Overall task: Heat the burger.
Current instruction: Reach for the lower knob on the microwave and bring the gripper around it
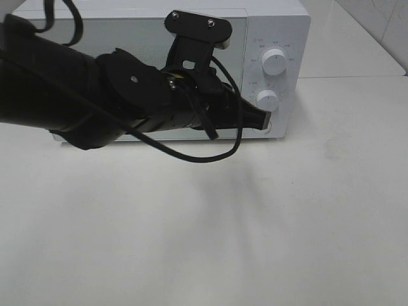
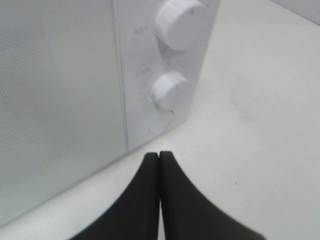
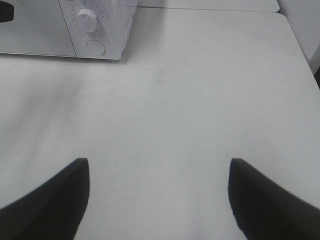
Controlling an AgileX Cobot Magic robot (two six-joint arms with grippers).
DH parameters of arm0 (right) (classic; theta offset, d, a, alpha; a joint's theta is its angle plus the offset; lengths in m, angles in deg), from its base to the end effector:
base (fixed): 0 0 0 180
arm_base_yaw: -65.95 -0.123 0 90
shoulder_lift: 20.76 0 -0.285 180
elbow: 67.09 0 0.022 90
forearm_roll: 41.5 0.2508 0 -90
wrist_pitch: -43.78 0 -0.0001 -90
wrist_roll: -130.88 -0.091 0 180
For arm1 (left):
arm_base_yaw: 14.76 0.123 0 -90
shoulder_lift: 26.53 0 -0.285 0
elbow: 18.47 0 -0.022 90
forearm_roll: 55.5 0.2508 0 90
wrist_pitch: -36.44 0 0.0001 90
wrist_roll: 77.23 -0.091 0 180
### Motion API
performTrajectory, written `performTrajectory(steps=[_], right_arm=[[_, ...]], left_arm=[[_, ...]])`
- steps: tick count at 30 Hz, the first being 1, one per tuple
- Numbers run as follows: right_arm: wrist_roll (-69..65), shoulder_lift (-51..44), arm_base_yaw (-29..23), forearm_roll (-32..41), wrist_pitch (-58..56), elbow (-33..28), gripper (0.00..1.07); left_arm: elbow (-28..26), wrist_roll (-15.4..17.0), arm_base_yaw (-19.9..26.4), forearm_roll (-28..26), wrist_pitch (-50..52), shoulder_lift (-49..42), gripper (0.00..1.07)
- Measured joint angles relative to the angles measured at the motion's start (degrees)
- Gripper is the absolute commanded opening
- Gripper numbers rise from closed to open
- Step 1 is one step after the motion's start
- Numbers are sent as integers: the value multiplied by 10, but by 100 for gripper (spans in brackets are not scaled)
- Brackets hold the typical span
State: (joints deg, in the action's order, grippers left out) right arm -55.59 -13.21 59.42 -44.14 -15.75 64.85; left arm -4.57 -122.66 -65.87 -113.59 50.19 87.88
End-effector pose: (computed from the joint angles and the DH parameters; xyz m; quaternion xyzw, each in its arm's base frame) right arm -0.0053 -0.0042 0.2816 0.0003 0.8438 0.0378 0.5353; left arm 0.2683 -0.3035 0.1984 0.2433 0.8322 -0.1810 0.4642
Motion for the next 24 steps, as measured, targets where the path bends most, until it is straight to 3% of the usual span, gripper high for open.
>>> performTrajectory(steps=[3,4,5,6,7,8,9,10,11,13,19,24], right_arm=[[0,0,0,0,0,0,74],[0,0,0,0,0,0,74],[0,0,0,0,0,0,74],[0,0,0,0,0,0,74],[0,0,0,0,0,0,74],[0,0,0,0,0,0,74],[0,0,0,0,0,0,74],[0,0,0,0,0,0,74],[0,0,0,0,0,0,74],[0,0,0,0,0,0,74],[0,0,0,0,0,0,74],[0,0,0,0,0,0,74]], left_arm=[[18,0,17,-3,-71,-23,0],[29,0,30,-3,-117,-35,8],[29,0,30,-3,-117,-35,8],[35,1,38,-3,-138,-41,17],[46,5,54,-3,-172,-50,37],[46,5,54,-3,-172,-50,37],[51,10,65,-3,-190,-54,51],[59,19,87,-2,-226,-58,76],[59,19,87,-2,-226,-58,76],[63,38,117,14,-292,-65,102],[64,76,173,63,-419,-82,101],[64,136,241,132,-564,-107,101]])
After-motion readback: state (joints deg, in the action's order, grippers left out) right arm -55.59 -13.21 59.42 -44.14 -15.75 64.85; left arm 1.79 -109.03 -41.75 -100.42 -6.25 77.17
